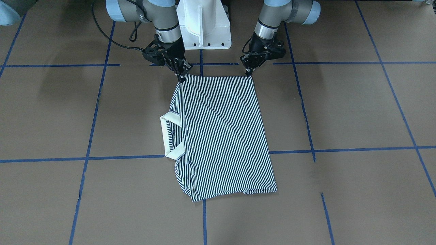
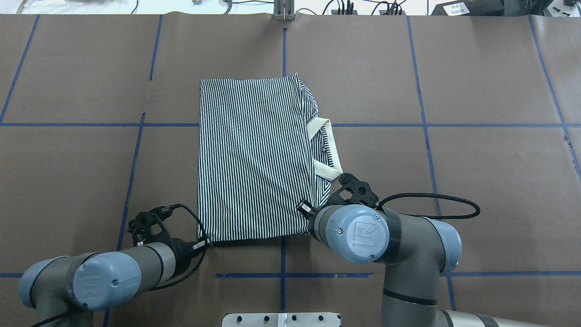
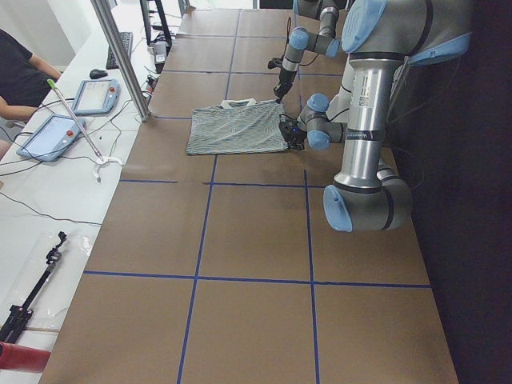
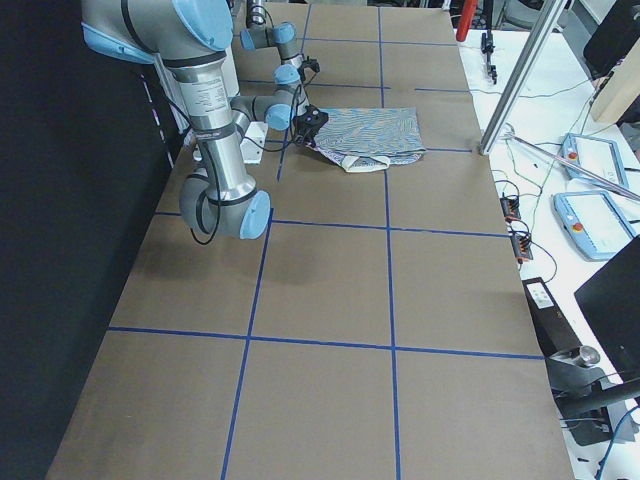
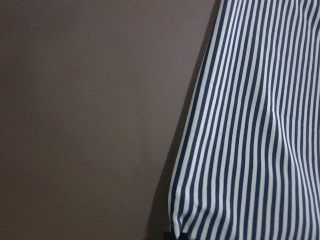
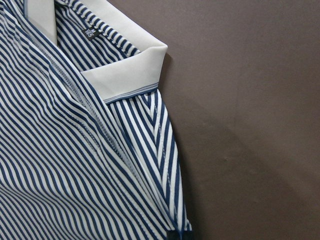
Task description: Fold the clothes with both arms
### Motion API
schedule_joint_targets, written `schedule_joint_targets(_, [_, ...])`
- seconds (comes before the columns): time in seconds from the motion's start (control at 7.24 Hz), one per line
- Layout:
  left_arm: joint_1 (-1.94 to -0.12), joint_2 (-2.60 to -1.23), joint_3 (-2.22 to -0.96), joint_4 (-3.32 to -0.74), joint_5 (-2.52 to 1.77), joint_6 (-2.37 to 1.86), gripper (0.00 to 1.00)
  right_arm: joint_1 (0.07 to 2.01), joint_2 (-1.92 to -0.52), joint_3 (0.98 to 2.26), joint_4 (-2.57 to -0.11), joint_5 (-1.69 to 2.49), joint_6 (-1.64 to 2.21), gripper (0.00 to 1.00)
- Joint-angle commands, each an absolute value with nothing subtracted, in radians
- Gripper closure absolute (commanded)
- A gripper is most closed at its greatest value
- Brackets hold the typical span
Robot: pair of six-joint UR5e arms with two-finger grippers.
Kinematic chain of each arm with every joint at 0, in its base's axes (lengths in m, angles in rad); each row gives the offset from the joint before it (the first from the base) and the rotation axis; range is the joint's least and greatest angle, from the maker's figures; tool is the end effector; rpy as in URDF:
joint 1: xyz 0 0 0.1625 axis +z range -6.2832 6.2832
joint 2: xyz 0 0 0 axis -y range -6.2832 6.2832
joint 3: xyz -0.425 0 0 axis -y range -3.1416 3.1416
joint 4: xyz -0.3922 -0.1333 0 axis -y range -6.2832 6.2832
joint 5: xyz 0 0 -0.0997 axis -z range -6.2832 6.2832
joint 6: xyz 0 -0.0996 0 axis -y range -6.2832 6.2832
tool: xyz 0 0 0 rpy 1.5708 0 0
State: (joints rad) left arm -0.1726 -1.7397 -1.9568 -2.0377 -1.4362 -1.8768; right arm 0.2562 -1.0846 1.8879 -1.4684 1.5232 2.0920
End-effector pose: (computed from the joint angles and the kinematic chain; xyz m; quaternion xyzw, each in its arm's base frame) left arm 0.5078 -0.2374 0.3413 0.0260 0.4907 -0.2382 0.8377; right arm -0.5558 -0.2883 0.2390 -0.0366 -0.4364 0.3503 0.8279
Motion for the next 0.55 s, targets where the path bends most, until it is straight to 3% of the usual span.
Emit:
schedule_joint_targets(0.0, [-0.176,-1.75,-2.005,-1.999,-1.437,-1.876,1.0,0.258,-1.086,1.891,-1.47,1.523,2.091,1.0])
schedule_joint_targets(0.41, [-0.172,-1.791,-2.225,-1.78,-1.447,-1.935,1.0,0.198,-1.251,2.113,-1.479,1.503,2.133,1.0])
